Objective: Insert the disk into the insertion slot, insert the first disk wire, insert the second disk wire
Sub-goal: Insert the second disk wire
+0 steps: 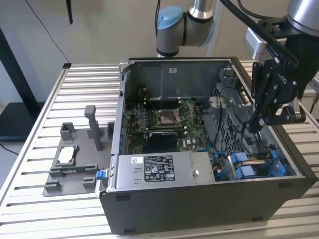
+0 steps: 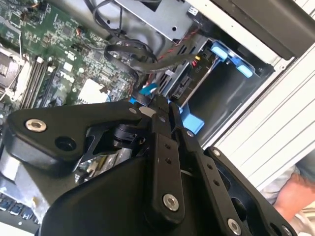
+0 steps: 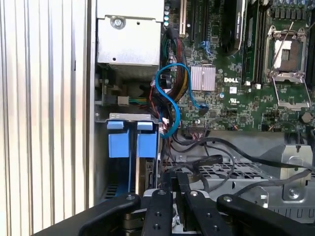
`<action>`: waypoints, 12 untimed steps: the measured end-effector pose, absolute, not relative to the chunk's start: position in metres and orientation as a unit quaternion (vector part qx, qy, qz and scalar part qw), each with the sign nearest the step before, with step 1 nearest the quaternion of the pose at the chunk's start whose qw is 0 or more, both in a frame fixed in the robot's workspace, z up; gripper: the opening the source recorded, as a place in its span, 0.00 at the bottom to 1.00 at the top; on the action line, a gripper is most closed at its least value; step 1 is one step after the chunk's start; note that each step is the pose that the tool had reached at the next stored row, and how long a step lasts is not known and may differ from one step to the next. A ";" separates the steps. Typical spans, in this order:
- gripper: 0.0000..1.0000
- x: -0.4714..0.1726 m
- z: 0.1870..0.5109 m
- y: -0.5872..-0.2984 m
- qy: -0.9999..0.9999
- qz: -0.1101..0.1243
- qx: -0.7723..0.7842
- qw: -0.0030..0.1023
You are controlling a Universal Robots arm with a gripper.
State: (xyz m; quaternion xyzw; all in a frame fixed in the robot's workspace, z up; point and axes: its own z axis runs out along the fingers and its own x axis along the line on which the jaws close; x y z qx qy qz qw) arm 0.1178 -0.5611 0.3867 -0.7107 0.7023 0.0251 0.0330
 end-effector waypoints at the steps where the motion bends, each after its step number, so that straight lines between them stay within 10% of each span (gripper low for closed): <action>1: 0.16 0.118 0.387 -0.561 0.702 0.025 -0.711 0.033; 12: 0.16 0.101 0.384 -0.561 0.700 -0.003 -0.711 0.060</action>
